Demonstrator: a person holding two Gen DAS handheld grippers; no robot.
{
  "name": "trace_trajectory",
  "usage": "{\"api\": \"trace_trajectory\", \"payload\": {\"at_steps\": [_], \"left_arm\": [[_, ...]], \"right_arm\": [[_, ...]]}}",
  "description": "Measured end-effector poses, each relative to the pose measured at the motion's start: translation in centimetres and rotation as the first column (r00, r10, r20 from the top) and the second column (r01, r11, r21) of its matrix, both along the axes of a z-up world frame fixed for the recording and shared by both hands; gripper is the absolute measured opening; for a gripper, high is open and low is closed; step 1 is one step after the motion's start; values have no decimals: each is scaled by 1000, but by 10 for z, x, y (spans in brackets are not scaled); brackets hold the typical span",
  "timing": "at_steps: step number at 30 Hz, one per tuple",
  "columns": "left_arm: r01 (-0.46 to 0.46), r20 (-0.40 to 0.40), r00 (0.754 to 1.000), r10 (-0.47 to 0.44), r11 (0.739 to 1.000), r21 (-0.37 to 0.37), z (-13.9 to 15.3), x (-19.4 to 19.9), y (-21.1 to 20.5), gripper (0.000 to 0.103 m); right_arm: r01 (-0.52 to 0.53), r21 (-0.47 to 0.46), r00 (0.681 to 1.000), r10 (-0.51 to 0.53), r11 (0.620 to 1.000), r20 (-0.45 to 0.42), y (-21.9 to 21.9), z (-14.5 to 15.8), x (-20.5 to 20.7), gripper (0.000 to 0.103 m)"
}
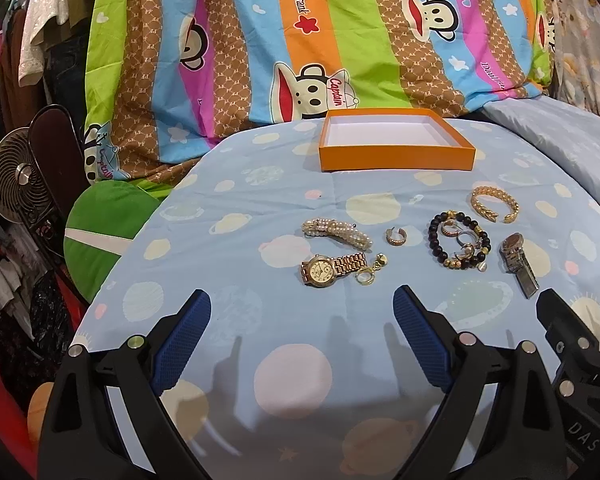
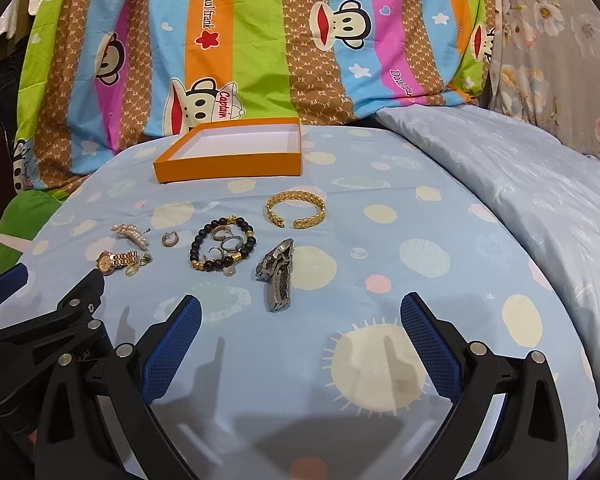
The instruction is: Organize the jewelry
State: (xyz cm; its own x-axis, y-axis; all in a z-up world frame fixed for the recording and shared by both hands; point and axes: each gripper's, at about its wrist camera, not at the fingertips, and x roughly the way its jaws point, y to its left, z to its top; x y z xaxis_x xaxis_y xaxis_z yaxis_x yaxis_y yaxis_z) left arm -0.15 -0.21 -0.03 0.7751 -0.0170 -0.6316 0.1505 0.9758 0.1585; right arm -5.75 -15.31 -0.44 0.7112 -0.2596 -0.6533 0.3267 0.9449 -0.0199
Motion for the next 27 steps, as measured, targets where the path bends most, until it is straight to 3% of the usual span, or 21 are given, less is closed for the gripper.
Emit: {"api": "trace_trajectory", "payload": {"at_steps": [27], "left_arm": [[1, -12, 1000, -1, 1000, -16, -2, 2, 2, 90]], "right_arm": [[-10, 18, 1000, 10, 1000, -11, -1, -3, 3, 98]]}}
